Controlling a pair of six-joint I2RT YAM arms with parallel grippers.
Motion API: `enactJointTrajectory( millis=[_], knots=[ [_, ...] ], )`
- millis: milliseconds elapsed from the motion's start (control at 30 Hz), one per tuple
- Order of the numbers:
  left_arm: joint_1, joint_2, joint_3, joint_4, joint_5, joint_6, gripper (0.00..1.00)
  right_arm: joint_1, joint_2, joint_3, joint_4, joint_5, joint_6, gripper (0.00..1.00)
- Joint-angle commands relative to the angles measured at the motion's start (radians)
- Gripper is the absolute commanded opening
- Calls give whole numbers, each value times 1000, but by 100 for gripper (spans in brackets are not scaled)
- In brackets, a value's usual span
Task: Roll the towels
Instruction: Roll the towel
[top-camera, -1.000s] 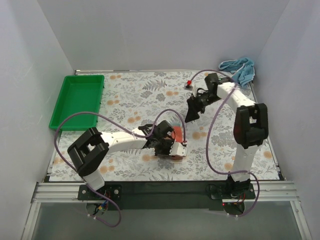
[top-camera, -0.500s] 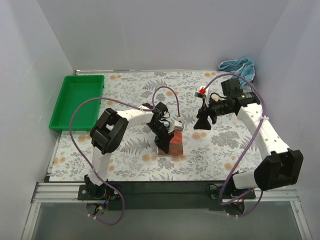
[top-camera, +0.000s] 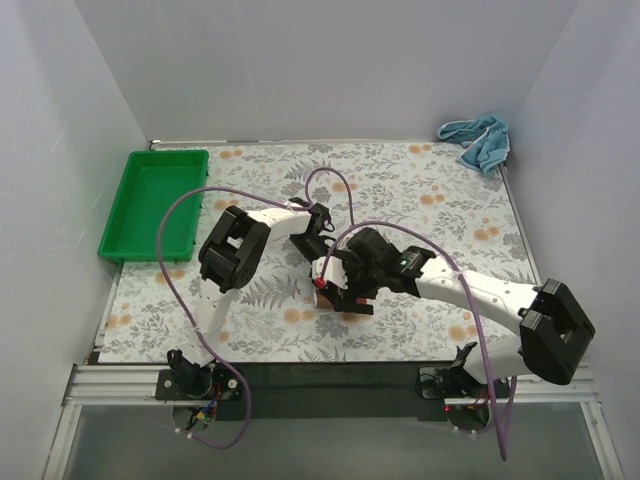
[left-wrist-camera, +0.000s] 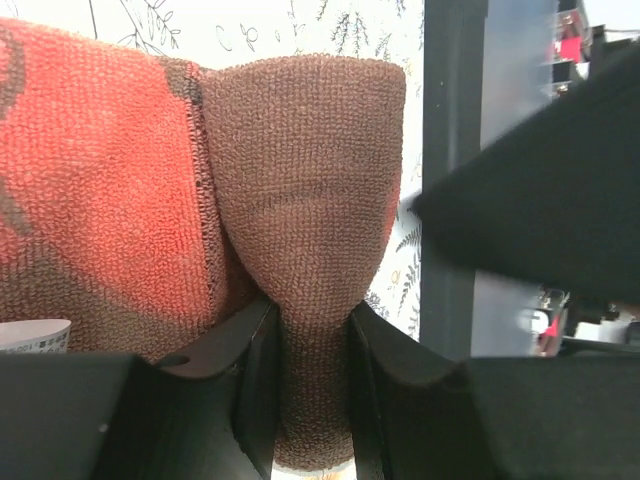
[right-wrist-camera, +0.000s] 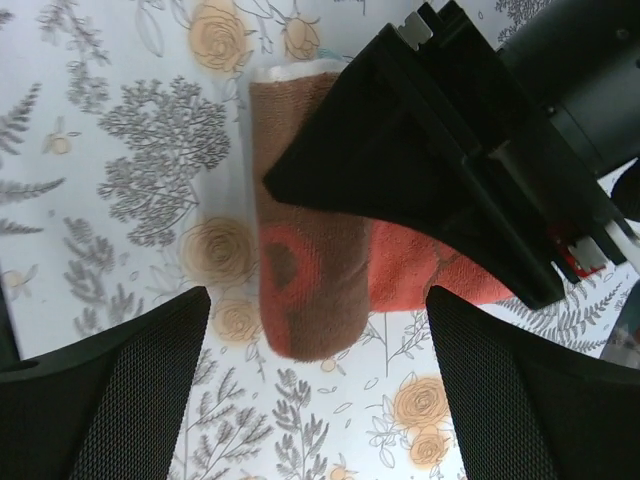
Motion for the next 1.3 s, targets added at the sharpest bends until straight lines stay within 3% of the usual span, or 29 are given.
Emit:
enactJointTrajectory(
  millis=[0,133,233,333,367,433,700,733,1000,1100,1267],
  knots=[
    [3,68,-4,43,-185,54,26,37,48,-27,195,133,0,80],
    [6,68,-7,54,-188,46,27,41,147,-49,223,89,-1,76],
    [11,55,-18,74,-191,28,27,43,191,-67,228,69,-8,62],
    [20,35,-32,103,-184,11,27,41,194,-87,226,34,-8,33],
    [21,25,-38,111,-185,5,29,41,191,-92,226,25,-8,16],
    [27,-18,-64,131,-194,-18,31,37,189,-96,216,-6,-8,1],
    [129,-283,-232,312,-269,-81,52,-90,243,-37,38,-274,-47,1],
    [165,-308,-261,342,-276,-81,64,-113,255,-11,16,-299,-57,1],
    [320,-576,-378,467,-317,-109,66,-219,446,189,-198,-485,-61,1],
    [311,-737,-478,532,-354,-78,68,-265,538,284,-301,-592,-78,1],
    [198,-962,-648,617,-527,37,69,-296,666,399,-427,-669,-94,1]
  ],
)
